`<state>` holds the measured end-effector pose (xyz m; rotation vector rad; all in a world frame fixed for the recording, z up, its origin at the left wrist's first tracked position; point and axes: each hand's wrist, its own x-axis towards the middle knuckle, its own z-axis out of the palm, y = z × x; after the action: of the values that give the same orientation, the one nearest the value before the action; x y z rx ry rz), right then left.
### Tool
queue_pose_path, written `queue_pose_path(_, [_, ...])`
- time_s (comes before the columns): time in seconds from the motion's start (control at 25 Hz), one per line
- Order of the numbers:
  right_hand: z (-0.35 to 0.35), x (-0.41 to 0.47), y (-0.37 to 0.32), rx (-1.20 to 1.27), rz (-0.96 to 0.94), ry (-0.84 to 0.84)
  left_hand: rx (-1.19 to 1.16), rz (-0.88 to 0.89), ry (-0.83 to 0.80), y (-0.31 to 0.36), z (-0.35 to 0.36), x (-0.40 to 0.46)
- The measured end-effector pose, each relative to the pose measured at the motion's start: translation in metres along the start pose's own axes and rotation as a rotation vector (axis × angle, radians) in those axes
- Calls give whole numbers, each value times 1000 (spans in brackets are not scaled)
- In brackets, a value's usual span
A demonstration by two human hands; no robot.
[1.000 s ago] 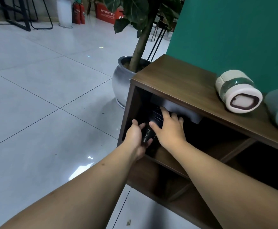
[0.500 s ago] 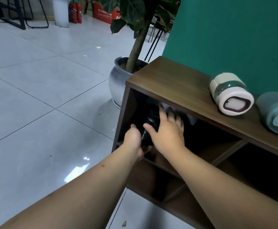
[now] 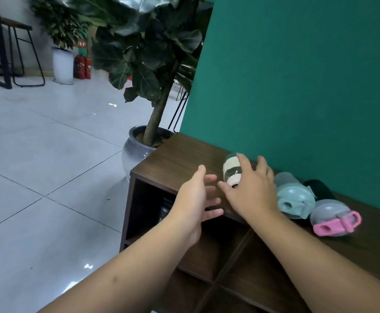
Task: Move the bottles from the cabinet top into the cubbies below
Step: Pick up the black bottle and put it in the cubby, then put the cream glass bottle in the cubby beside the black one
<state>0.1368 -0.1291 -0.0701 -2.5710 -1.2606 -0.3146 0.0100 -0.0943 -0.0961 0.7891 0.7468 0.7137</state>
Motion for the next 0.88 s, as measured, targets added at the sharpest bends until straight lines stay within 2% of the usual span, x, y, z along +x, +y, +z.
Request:
queue_pose_path(0.12, [11,17,-4,-76,37,-117,-61,-50,-69,13,16,15])
queue_pose_path(0.24, [10,20,0,-123,28,-79,-95,-116,-49,16,27,18])
queue_pose_path(0.36, [-22,0,0,-98,13,-43,-118,-110,-49,15,28,9])
queue_pose_path(0.56, [-93,-90,-21,31,-190,-56,-130,-47,-115,3,6,-27])
queue_pose_path(0.72, [-88,-148,-27,70,-256,-105,-217,-98,-5,-30,-27,-62])
queue_pose_path(0.88, [-14,-167,-19,43,-242,-229,-218,-279,151,-87,-59,-62])
